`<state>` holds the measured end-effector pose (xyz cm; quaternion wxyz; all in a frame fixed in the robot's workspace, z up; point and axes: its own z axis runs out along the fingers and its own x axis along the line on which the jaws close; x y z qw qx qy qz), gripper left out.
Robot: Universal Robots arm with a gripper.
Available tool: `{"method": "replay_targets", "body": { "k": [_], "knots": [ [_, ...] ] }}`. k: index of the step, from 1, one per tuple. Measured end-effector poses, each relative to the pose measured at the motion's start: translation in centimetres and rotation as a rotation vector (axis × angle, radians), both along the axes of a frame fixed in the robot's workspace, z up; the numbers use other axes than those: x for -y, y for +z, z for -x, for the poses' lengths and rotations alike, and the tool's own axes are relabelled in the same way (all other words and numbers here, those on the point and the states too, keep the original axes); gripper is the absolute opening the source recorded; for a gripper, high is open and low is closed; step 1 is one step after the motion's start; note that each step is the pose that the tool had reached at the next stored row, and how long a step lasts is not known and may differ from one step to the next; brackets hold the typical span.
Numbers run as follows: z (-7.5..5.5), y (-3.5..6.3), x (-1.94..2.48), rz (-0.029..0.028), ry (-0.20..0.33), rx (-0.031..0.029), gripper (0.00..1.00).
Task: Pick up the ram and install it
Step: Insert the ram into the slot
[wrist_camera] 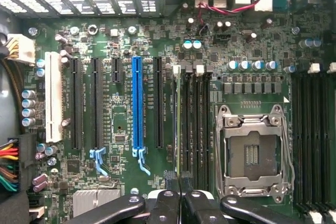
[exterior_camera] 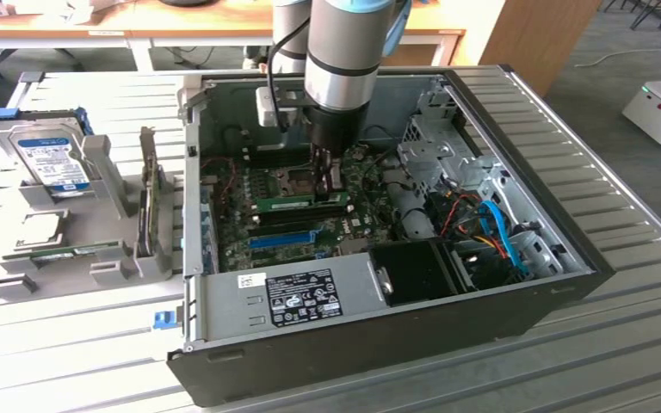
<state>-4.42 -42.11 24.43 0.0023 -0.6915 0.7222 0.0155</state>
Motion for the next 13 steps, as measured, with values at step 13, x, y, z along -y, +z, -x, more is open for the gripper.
{"method": "replay_targets", "body": {
  "k": [13],
  "knots": [
    [-0.01,-0.01,0.00,-0.0001,0.025,0.0001,0.12]
  ]
}}
